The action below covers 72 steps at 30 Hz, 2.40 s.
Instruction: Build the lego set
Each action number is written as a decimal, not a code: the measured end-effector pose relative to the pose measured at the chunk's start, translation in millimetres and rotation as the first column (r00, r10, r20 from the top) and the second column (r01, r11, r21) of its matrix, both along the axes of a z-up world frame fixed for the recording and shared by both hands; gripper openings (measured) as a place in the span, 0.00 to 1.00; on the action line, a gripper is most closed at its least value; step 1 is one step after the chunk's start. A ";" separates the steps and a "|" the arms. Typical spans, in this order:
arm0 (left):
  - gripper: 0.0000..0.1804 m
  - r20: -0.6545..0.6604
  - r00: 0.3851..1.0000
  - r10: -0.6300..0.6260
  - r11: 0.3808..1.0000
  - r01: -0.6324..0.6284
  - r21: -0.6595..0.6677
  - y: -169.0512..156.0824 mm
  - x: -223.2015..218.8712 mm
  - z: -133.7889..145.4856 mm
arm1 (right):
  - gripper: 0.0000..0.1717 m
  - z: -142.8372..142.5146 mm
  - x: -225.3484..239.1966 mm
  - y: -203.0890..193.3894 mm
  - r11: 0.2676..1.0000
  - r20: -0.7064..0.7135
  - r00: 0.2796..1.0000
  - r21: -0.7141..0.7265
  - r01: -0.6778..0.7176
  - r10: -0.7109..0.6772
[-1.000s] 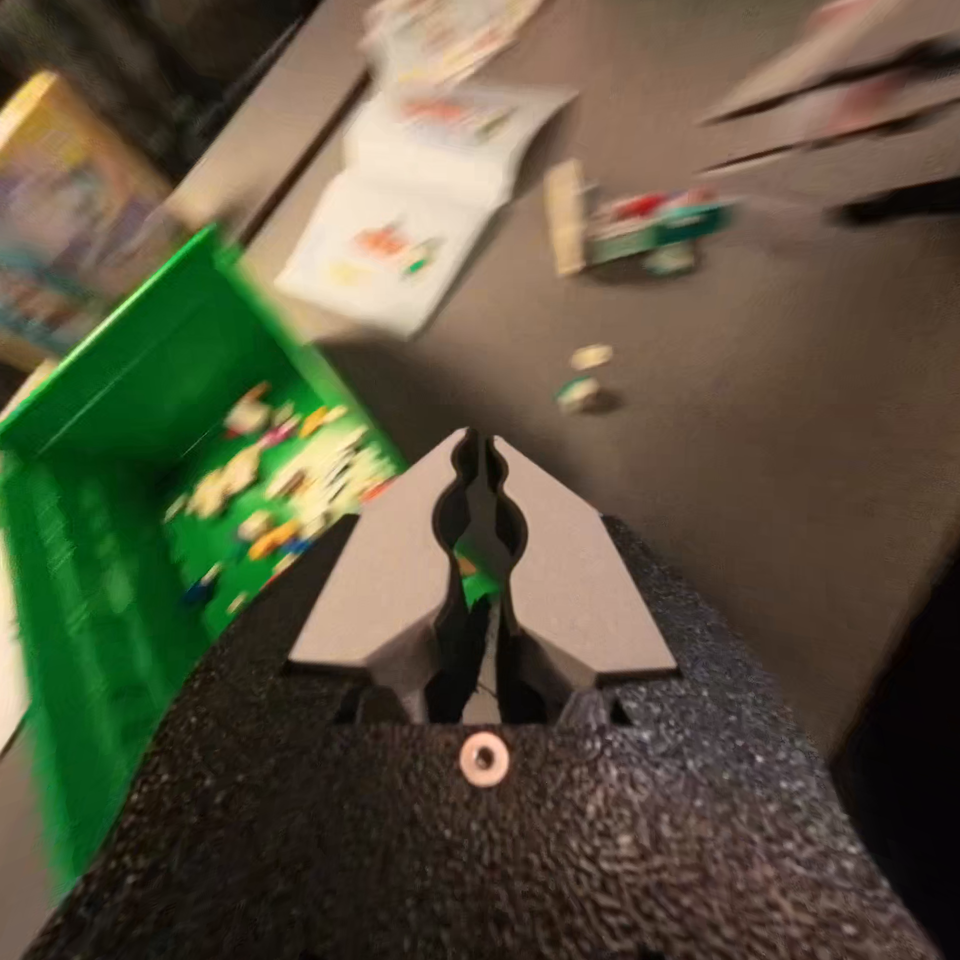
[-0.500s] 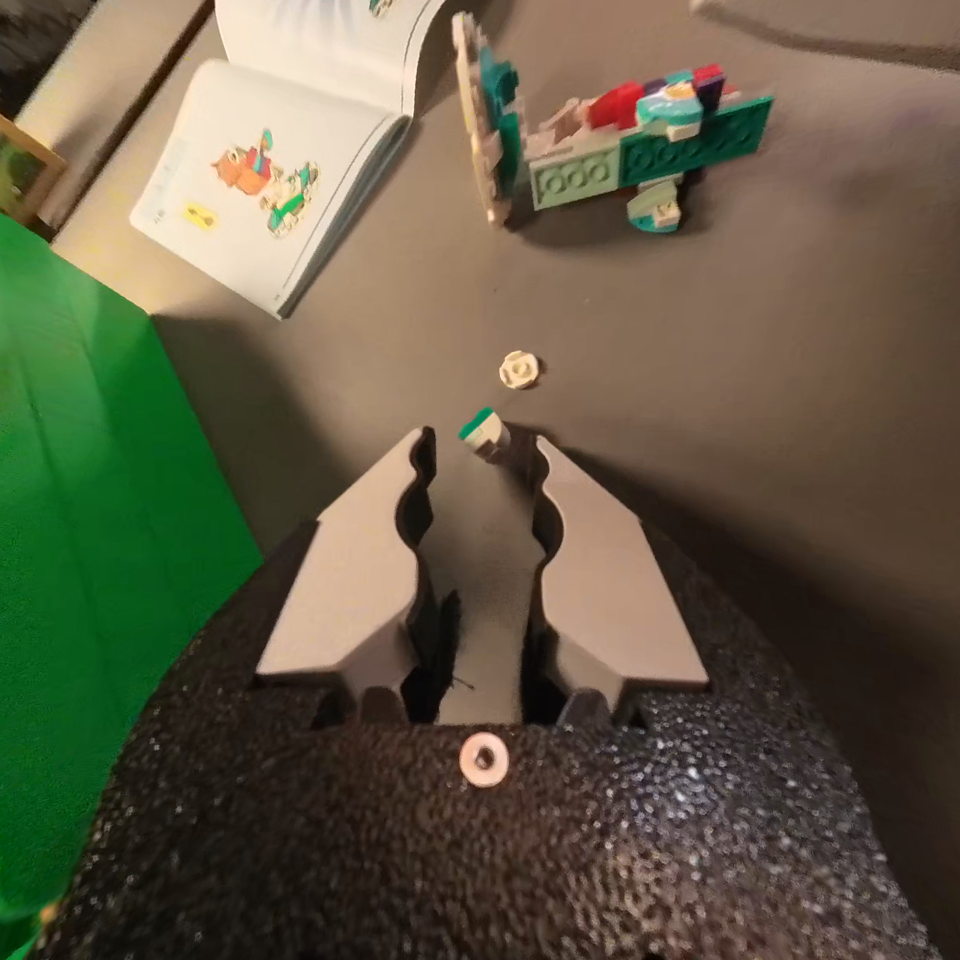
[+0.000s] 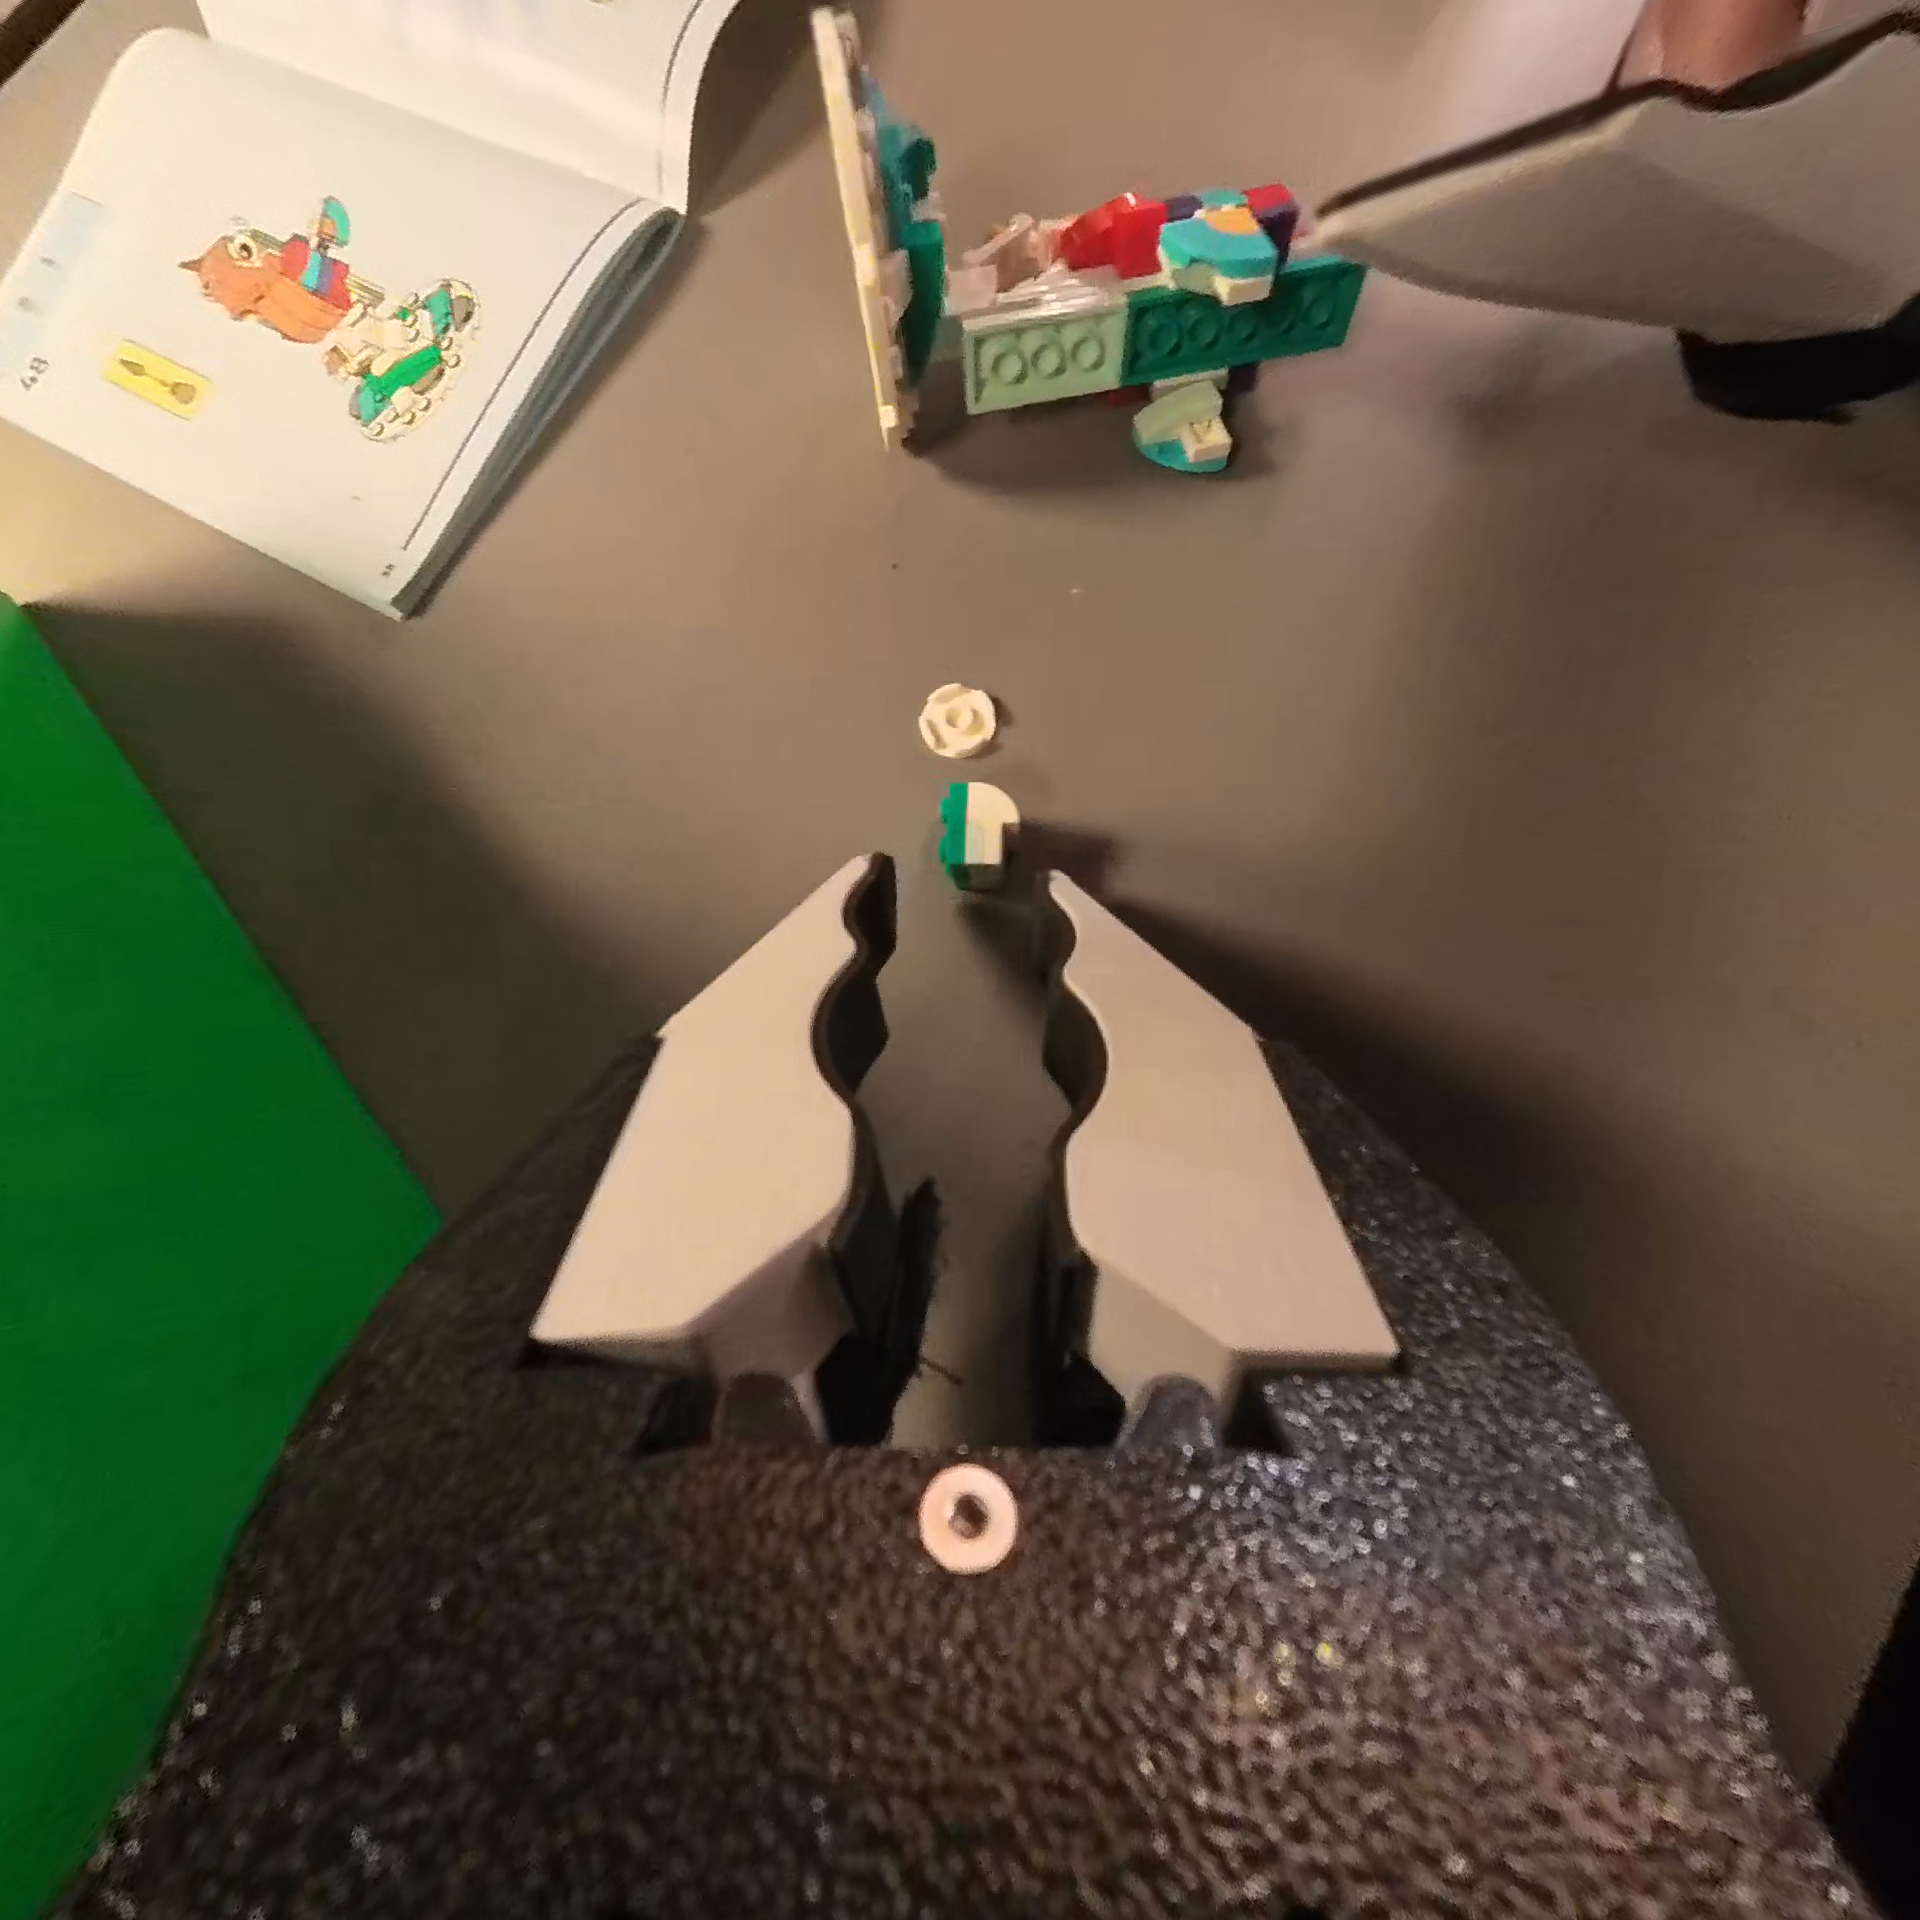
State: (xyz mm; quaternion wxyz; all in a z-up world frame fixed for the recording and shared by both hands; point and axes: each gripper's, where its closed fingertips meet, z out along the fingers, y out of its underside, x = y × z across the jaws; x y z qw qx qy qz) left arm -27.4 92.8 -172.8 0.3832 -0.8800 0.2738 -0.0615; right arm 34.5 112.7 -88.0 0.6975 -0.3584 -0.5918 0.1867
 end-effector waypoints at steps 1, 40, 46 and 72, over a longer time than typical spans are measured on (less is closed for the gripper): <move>0.13 0.014 1.000 -0.004 1.000 0.004 -0.008 0.3 0.5 -1.4 | 0.09 -1.2 -0.6 -0.9 1.000 0.006 1.000 -0.004 -0.005 0.006; 0.11 0.274 0.798 -0.537 0.798 0.376 0.472 -30.8 69.9 84.8 | 0.08 14.3 2.3 -53.0 0.654 -0.175 0.852 -0.570 -0.497 0.494; 0.07 0.373 0.735 -0.566 0.796 0.368 0.481 -33.2 75.1 93.4 | 0.08 17.0 6.1 -55.9 0.610 -0.206 0.827 -0.587 -0.532 0.524; 0.09 0.527 0.622 -0.579 0.809 0.355 0.468 -38.5 74.8 100.1 | 0.08 17.9 9.3 -60.5 0.580 -0.219 0.804 -0.591 -0.561 0.554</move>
